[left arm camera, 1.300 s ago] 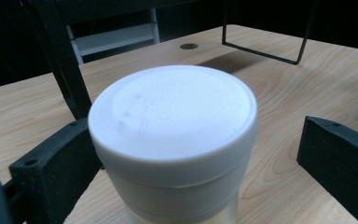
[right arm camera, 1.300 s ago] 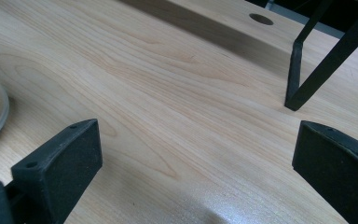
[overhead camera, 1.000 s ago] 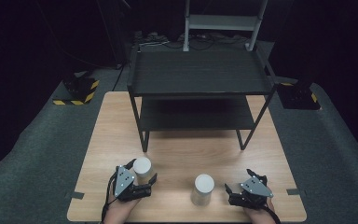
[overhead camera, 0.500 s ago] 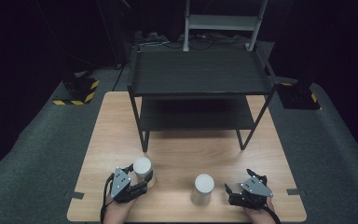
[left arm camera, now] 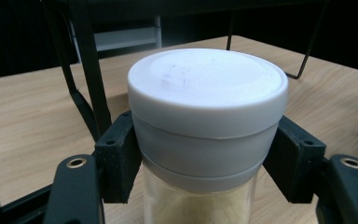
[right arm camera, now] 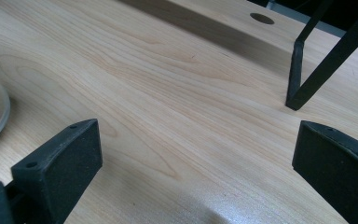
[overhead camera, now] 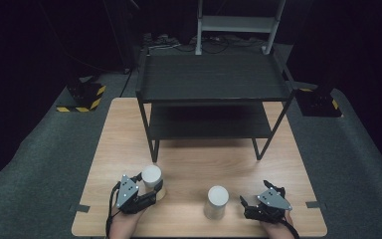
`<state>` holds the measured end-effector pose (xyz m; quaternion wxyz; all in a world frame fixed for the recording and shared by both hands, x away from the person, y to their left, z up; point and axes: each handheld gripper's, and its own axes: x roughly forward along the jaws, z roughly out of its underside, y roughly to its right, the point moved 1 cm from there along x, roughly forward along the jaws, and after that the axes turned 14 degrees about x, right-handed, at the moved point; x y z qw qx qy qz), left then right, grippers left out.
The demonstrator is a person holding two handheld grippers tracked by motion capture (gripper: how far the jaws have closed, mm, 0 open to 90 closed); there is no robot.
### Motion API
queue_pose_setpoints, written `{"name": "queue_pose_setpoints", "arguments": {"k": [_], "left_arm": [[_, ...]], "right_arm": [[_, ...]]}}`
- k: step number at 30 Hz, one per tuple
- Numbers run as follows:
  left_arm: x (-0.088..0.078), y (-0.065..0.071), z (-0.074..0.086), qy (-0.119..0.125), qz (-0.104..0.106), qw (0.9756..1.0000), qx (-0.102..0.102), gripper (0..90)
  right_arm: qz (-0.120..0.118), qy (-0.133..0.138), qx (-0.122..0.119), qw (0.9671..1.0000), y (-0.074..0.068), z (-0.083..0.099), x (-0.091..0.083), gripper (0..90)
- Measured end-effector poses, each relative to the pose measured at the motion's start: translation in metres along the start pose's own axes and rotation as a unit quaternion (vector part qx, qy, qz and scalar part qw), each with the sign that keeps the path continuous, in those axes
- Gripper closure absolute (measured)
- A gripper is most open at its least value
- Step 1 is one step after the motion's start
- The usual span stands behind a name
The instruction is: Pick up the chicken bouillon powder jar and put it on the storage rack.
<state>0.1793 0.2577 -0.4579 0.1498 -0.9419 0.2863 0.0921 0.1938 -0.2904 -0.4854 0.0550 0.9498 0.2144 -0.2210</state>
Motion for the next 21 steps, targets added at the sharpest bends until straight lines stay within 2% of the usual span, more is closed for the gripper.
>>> {"name": "queue_pose_setpoints", "arguments": {"k": [2, 7, 13, 21], "left_arm": [[-0.001, -0.001, -0.005, 0.004, 0.001, 1.0, -0.004, 34.4], [-0.003, -0.002, -0.019, 0.013, 0.004, 0.9999, 0.005, 34.4], [-0.006, 0.0, -0.04, 0.037, 0.006, 0.9991, 0.02, 34.4], [-0.003, -0.001, -0.057, 0.05, 0.01, 0.9985, 0.022, 34.4]], "right_arm": [[0.0, -0.001, 0.0, 1.0, 0.0, 0.0, 0.0, 0.7], [-0.002, 0.0, 0.001, 1.0, 0.001, 0.0, 0.0, 0.7], [-0.002, 0.0, 0.0, 1.0, 0.001, 0.0, 0.0, 0.7], [-0.003, 0.0, -0.004, 1.0, 0.0, 0.0, 0.0, 0.7]]}}
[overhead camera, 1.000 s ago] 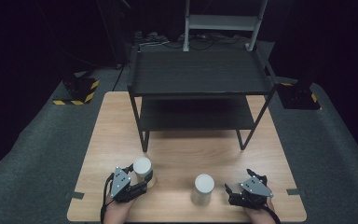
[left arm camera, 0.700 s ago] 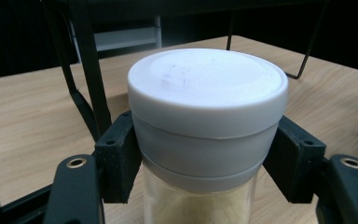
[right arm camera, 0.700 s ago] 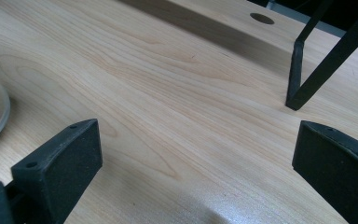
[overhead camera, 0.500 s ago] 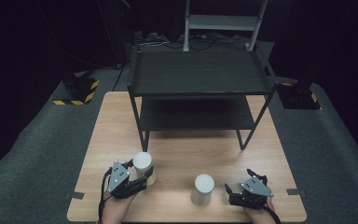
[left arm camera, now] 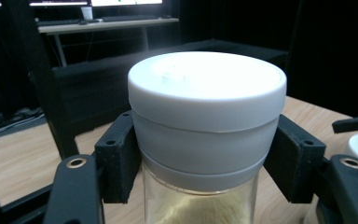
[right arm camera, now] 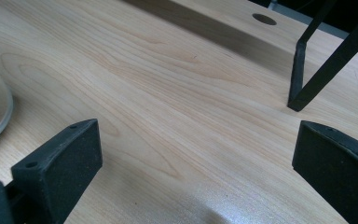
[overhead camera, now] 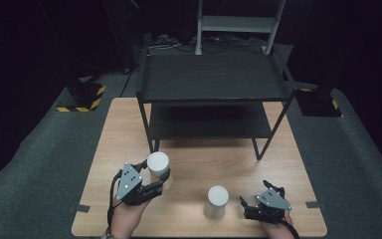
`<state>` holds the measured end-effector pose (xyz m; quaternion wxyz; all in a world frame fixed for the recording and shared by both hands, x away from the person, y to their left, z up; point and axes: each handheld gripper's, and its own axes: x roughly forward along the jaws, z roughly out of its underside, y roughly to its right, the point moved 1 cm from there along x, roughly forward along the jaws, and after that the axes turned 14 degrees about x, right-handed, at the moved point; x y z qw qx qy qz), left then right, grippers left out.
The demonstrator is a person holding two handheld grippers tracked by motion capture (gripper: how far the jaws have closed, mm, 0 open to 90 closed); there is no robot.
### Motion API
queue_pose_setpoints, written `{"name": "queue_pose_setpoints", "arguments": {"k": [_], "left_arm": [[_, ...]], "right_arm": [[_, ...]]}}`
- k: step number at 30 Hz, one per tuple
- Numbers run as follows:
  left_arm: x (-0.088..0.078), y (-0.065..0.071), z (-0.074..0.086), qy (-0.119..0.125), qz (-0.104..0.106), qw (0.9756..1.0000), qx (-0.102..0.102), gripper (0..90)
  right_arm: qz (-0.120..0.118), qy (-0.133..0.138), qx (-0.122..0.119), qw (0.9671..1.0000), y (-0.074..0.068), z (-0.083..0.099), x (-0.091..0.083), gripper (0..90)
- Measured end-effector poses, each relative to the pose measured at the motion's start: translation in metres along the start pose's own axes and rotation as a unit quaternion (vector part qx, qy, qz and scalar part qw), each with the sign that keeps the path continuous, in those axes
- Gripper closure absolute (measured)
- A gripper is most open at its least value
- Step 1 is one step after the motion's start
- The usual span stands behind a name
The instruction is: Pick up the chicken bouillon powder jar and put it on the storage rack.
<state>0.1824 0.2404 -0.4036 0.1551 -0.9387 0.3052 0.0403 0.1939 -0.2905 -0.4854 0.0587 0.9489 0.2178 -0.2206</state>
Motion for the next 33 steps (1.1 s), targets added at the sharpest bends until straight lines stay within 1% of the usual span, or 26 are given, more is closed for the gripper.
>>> {"name": "queue_pose_setpoints", "arguments": {"k": [1, 2, 3, 6, 9, 11, 12, 13, 14, 18, 19, 23, 24, 26, 27, 29, 30, 33], "left_arm": [[0.002, 0.0, -0.005, 0.004, 0.001, 1.0, 0.0, 34.4], [0.002, 0.0, -0.005, 0.004, 0.001, 1.0, 0.0, 34.4], [0.004, -0.001, -0.009, 0.008, 0.002, 1.0, 0.001, 34.4], [0.005, -0.002, -0.013, 0.011, 0.003, 0.9999, 0.002, 34.4], [0.008, -0.004, -0.021, 0.019, 0.006, 0.9998, -0.002, 34.4], [0.01, -0.006, -0.025, 0.021, 0.008, 0.9998, -0.001, 34.4], [0.01, -0.006, -0.025, 0.021, 0.008, 0.9998, -0.001, 34.4], [0.011, -0.007, -0.029, 0.024, 0.009, 0.9997, -0.003, 34.4], [0.011, -0.007, -0.029, 0.024, 0.009, 0.9997, -0.003, 34.4], [0.013, -0.011, -0.038, 0.031, 0.011, 0.9994, -0.006, 34.4], [0.013, -0.011, -0.038, 0.031, 0.011, 0.9994, -0.006, 34.4], [0.015, -0.014, -0.047, 0.038, 0.009, 0.9992, -0.005, 34.4], [0.015, -0.014, -0.047, 0.038, 0.009, 0.9992, -0.005, 34.4], [0.015, -0.017, -0.053, 0.042, 0.008, 0.9991, -0.006, 34.4], [0.015, -0.017, -0.053, 0.042, 0.008, 0.9991, -0.006, 34.4], [0.016, -0.019, -0.058, 0.044, 0.006, 0.999, -0.005, 34.4], [0.016, -0.02, -0.063, 0.047, 0.004, 0.9989, -0.002, 34.4], [0.016, -0.022, -0.068, 0.05, 0.003, 0.9987, -0.002, 34.4]], "right_arm": [[0.0, 0.0, 0.0, 1.0, 0.0, 0.0, 0.0, 0.7], [0.0, 0.0, 0.0, 1.0, 0.0, 0.0, 0.0, 0.7], [-0.001, 0.0, 0.0, 1.0, 0.0, 0.0, 0.0, 0.7], [-0.002, 0.0, 0.0, 1.0, 0.001, 0.0, 0.0, 0.7], [-0.003, 0.0, 0.004, 1.0, 0.002, 0.0, 0.0, 0.7], [-0.003, -0.001, 0.003, 1.0, 0.001, 0.0, 0.0, 0.7], [-0.003, -0.001, 0.001, 1.0, 0.001, 0.0, 0.0, 0.7], [-0.002, -0.002, 0.0, 1.0, 0.001, -0.001, 0.0, 0.7], [-0.002, -0.002, 0.0, 1.0, 0.001, -0.001, 0.0, 0.7], [0.001, -0.004, -0.001, 1.0, -0.001, -0.001, 0.001, 0.7], [0.001, -0.005, -0.001, 1.0, -0.001, -0.002, 0.001, 0.7], [0.001, -0.005, -0.001, 1.0, -0.001, -0.001, 0.001, 0.7], [0.0, -0.005, 0.0, 1.0, 0.0, -0.002, 0.001, 0.7], [0.001, -0.007, 0.001, 1.0, 0.0, -0.002, 0.001, 0.7], [0.001, -0.008, 0.001, 1.0, -0.001, -0.002, 0.001, 0.7], [0.003, -0.011, -0.001, 0.9999, -0.001, -0.003, 0.001, 0.7], [0.004, -0.013, -0.002, 0.9999, -0.002, -0.004, 0.002, 0.7], [0.006, -0.016, -0.004, 0.9999, -0.003, -0.005, 0.002, 0.7]]}}
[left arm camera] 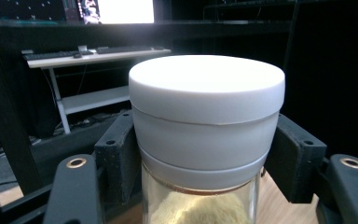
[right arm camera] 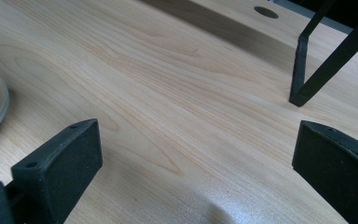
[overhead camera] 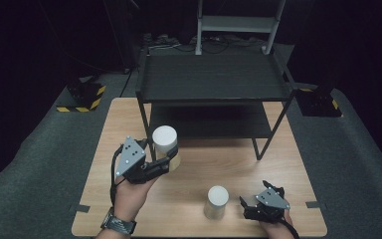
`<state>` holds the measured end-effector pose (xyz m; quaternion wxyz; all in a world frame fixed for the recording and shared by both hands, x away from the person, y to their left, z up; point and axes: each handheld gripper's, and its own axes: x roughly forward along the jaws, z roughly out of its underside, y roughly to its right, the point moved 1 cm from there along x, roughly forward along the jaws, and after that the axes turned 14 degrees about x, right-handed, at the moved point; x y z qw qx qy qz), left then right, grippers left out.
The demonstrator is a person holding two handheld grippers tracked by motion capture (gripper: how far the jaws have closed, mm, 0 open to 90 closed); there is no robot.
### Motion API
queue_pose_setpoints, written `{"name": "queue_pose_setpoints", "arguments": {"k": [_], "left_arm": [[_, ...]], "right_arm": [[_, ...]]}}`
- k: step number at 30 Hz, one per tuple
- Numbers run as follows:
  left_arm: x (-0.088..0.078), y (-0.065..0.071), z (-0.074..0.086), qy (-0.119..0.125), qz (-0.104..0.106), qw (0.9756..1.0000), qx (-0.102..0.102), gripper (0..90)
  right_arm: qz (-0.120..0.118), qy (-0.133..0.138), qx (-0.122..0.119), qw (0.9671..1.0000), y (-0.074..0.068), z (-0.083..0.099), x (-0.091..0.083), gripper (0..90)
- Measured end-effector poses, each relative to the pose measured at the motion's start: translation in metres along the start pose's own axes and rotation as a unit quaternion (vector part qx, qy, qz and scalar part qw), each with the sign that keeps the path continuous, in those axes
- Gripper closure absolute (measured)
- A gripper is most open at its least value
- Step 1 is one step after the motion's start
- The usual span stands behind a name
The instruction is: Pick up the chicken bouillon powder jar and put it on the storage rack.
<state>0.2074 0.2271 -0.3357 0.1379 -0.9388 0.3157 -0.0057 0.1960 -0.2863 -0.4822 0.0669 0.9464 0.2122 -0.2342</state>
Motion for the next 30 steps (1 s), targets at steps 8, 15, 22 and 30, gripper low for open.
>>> {"name": "queue_pose_setpoints", "arguments": {"k": [8, 15, 22, 30], "left_arm": [[0.003, -0.007, -0.016, 0.01, -0.007, 0.9999, -0.004, 34.4], [0.004, -0.013, -0.028, 0.016, -0.012, 0.9998, -0.005, 34.4], [0.007, -0.02, -0.04, 0.024, -0.019, 0.9995, -0.008, 34.4], [0.014, -0.025, -0.053, 0.038, -0.023, 0.9989, -0.011, 34.3]], "right_arm": [[-0.001, 0.001, 0.003, 1.0, 0.001, 0.0, 0.0, 0.7], [-0.002, 0.001, 0.004, 1.0, 0.001, 0.0, 0.0, 0.7], [-0.003, 0.001, 0.005, 1.0, 0.002, 0.0, 0.0, 0.7], [-0.004, 0.002, 0.006, 1.0, 0.002, 0.0, 0.0, 0.7]]}}
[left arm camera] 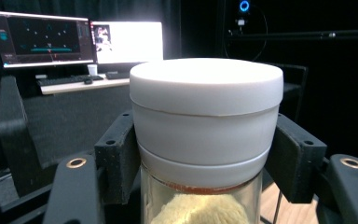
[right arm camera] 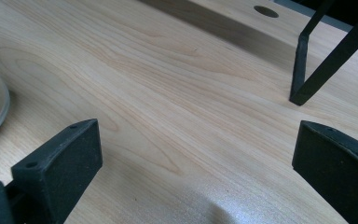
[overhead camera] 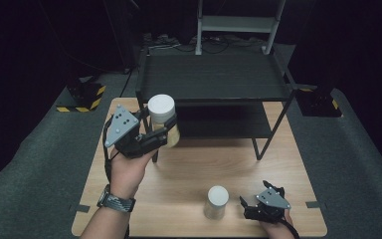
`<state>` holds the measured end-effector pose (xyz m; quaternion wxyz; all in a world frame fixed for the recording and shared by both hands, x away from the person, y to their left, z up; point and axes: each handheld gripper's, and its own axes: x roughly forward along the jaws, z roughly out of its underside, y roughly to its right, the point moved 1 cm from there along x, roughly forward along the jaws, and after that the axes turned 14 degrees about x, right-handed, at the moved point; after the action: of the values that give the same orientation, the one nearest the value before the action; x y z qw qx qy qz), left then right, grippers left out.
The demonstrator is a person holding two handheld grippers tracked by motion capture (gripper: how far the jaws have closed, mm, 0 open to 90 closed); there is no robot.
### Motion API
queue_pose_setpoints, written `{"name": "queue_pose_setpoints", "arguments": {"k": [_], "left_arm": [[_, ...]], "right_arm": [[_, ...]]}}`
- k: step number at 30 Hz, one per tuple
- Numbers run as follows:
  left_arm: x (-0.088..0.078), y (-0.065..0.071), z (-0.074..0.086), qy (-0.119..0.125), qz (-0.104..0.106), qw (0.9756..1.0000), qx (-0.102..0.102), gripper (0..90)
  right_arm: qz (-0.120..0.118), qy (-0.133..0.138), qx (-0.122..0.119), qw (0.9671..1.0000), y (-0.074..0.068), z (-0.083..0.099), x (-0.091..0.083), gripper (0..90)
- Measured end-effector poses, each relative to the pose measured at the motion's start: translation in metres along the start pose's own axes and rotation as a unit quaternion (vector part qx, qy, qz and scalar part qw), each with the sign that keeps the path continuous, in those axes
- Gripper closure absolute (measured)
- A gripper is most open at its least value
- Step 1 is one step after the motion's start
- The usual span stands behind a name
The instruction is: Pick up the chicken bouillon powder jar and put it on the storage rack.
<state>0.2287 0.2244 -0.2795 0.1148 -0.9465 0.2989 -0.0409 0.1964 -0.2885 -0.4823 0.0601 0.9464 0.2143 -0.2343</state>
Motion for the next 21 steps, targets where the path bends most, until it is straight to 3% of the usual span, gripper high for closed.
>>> {"name": "queue_pose_setpoints", "arguments": {"k": [3, 13, 21], "left_arm": [[0.005, -0.002, -0.008, 0.001, 0.0, 1.0, 0.007, 34.3], [0.016, -0.008, -0.029, 0.017, -0.008, 0.9998, 0.0, 34.3], [0.023, -0.011, -0.042, 0.028, -0.012, 0.9995, 0.007, 34.4]], "right_arm": [[-0.001, 0.002, 0.002, 1.0, 0.001, 0.001, 0.0, 0.7], [-0.004, 0.002, 0.003, 1.0, 0.002, 0.001, 0.0, 0.7], [-0.004, 0.003, 0.005, 1.0, 0.002, 0.001, -0.001, 0.7]]}}
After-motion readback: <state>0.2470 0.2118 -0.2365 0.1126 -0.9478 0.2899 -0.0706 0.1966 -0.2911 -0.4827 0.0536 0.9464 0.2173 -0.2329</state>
